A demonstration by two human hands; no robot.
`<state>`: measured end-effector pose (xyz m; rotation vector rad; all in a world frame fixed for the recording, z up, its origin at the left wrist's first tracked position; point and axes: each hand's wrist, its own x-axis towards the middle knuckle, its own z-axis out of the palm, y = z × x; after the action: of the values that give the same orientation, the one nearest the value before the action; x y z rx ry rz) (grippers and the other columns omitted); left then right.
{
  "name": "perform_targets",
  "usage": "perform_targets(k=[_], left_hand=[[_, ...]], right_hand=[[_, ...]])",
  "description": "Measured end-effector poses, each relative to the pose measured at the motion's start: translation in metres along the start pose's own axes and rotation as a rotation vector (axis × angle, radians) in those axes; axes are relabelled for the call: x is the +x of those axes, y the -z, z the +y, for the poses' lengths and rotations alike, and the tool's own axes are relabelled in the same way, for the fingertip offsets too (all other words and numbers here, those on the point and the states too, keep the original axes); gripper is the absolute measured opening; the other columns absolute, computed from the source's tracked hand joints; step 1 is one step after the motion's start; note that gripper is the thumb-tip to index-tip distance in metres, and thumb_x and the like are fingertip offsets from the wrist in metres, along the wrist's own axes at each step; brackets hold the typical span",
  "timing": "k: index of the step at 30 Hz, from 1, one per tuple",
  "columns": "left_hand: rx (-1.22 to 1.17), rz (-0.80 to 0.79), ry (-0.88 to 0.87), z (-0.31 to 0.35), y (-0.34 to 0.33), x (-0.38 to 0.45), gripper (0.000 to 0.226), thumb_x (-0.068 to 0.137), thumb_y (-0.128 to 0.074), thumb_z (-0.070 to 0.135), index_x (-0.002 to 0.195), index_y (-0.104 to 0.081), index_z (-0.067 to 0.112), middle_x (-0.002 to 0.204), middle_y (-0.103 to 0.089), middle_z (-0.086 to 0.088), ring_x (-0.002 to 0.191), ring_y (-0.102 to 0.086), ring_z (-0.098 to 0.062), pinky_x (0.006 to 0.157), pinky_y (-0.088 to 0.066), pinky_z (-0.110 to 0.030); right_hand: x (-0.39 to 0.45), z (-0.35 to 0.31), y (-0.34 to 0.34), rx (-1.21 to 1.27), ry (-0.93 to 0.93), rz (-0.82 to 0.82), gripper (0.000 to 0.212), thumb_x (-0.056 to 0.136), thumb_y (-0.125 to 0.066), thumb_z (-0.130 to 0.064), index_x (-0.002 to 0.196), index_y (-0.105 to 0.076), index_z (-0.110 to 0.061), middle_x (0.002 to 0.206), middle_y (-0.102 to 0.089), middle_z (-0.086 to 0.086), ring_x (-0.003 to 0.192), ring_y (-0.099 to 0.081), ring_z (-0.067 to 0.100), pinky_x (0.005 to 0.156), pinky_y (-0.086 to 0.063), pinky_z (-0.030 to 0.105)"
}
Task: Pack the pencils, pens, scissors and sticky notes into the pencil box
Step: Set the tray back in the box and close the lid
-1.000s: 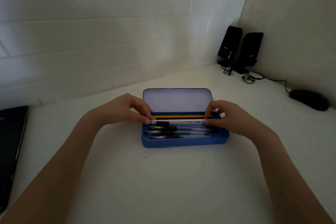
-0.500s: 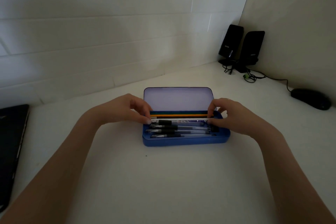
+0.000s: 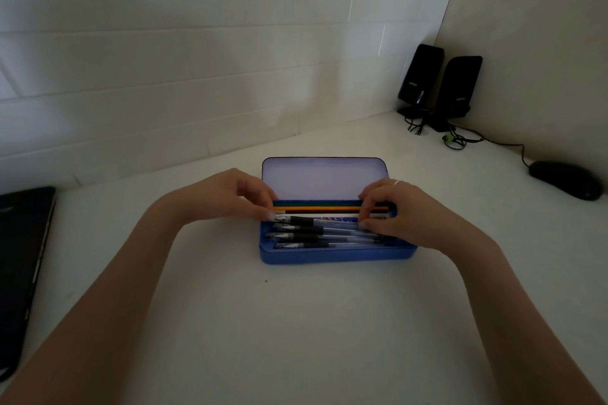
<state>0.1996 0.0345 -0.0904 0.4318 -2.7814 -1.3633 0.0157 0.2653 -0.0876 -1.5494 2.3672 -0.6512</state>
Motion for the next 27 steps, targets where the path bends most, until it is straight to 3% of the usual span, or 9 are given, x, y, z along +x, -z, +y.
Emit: perform_targets(k=[2,4,10,19,23,27], left_hand=[[0.012,-0.005,0.014,0.001,0.000,0.000,0.025,0.054,-0.078,0.044,0.069,-0.074,0.025,0.102,-0.069,0.014,0.095,-0.064,-0.002,0.095,-0.046,-0.025],[0.044,-0.007,0.036,0.003,-0.002,0.000,0.011,0.060,-0.083,0.031,0.063,-0.073,0.029,0.106,-0.065,0.016,0.095,-0.062,0.002,0.095,-0.046,-0.025],[0.110,0.012,0.002,0.008,-0.002,0.000,0.012,0.064,-0.083,0.018,0.063,-0.073,0.025,0.104,-0.066,0.009,0.093,-0.062,0.001,0.088,-0.048,-0.021],[0.187,0.019,0.025,0.016,-0.003,-0.003,0.007,0.067,-0.080,0.029,0.068,-0.076,0.034,0.104,-0.064,0.022,0.096,-0.058,0.008,0.085,-0.042,-0.019],[0.257,0.101,0.098,0.030,-0.010,-0.003,0.015,0.068,-0.078,0.033,0.072,-0.077,0.019,0.104,-0.066,0.012,0.092,-0.060,-0.002,0.082,-0.042,-0.021],[0.413,0.210,0.138,0.042,-0.022,-0.004,0.026,0.062,-0.079,0.045,0.071,-0.074,0.021,0.097,-0.061,0.008,0.089,-0.055,-0.007,0.084,-0.048,-0.032]], right_hand=[[-0.001,0.001,0.001,-0.026,-0.017,-0.003,0.005,0.077,-0.072,-0.031,0.079,-0.069,-0.028,0.112,-0.056,-0.012,0.102,-0.054,0.009,0.096,-0.044,0.038],[-0.002,0.001,0.003,-0.073,-0.038,-0.009,0.007,0.077,-0.071,-0.035,0.079,-0.068,-0.030,0.116,-0.055,-0.012,0.101,-0.054,0.010,0.095,-0.044,0.039],[-0.001,-0.002,0.003,-0.138,-0.051,-0.007,0.009,0.078,-0.069,-0.037,0.081,-0.067,-0.029,0.121,-0.054,-0.012,0.102,-0.053,0.010,0.093,-0.042,0.036],[-0.004,-0.005,0.005,-0.156,-0.064,-0.001,0.009,0.077,-0.070,-0.036,0.080,-0.067,-0.027,0.115,-0.056,-0.013,0.098,-0.055,0.011,0.093,-0.044,0.040],[-0.004,-0.007,0.005,-0.145,-0.068,0.000,0.011,0.077,-0.070,-0.035,0.079,-0.068,-0.025,0.108,-0.060,-0.008,0.094,-0.057,0.014,0.089,-0.047,0.041],[-0.006,-0.005,0.008,-0.118,-0.087,-0.009,0.009,0.077,-0.071,-0.032,0.078,-0.068,-0.023,0.109,-0.062,-0.006,0.097,-0.057,0.015,0.091,-0.047,0.044]])
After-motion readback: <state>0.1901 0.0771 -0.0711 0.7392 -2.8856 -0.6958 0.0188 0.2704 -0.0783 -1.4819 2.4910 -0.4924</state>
